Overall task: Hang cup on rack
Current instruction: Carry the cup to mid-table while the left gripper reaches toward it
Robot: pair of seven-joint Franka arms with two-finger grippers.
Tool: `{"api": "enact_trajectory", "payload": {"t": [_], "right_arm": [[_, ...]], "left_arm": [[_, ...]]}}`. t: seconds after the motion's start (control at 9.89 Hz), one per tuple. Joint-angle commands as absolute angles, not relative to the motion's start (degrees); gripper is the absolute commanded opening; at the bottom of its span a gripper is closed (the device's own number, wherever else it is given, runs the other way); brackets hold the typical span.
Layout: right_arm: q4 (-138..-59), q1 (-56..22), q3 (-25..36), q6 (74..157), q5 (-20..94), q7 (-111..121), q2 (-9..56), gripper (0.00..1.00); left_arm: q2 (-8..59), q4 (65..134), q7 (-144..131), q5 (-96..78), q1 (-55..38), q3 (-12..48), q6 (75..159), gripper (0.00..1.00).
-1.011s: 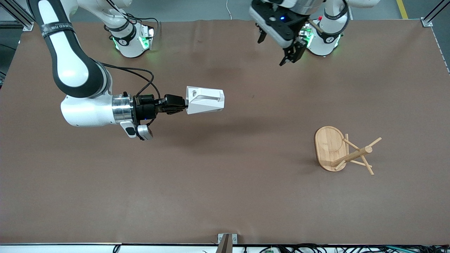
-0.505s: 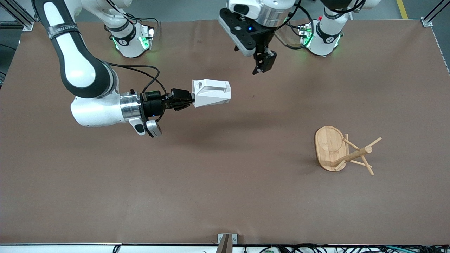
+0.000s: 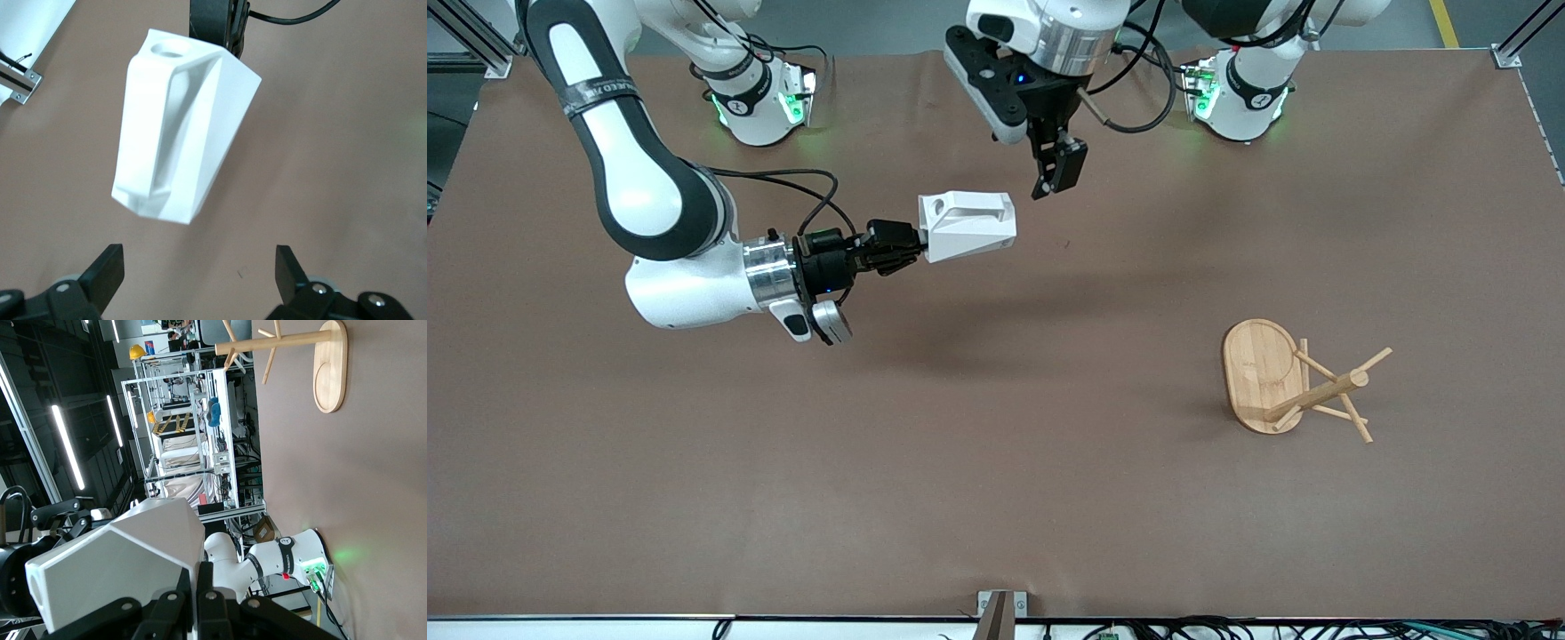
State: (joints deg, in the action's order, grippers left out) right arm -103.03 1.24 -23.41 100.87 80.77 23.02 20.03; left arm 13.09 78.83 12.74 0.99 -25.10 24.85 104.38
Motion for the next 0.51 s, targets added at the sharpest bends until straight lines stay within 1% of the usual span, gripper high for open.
{"api": "enact_trajectory", "payload": {"t": [0.0, 0.4], "right_arm": [[-103.27, 1.23, -23.73, 100.20, 82.53, 23.99, 20.04, 0.00], [-103.36, 0.44, -23.64, 95.19, 82.27, 27.76, 21.18, 0.00]], "left_arm": [[16.26, 78.31, 14.93, 2.90, -25.93, 25.05, 105.99, 1.00], [17.23, 78.31, 20.12, 2.90, -25.84, 24.70, 108.72, 1.00]]}}
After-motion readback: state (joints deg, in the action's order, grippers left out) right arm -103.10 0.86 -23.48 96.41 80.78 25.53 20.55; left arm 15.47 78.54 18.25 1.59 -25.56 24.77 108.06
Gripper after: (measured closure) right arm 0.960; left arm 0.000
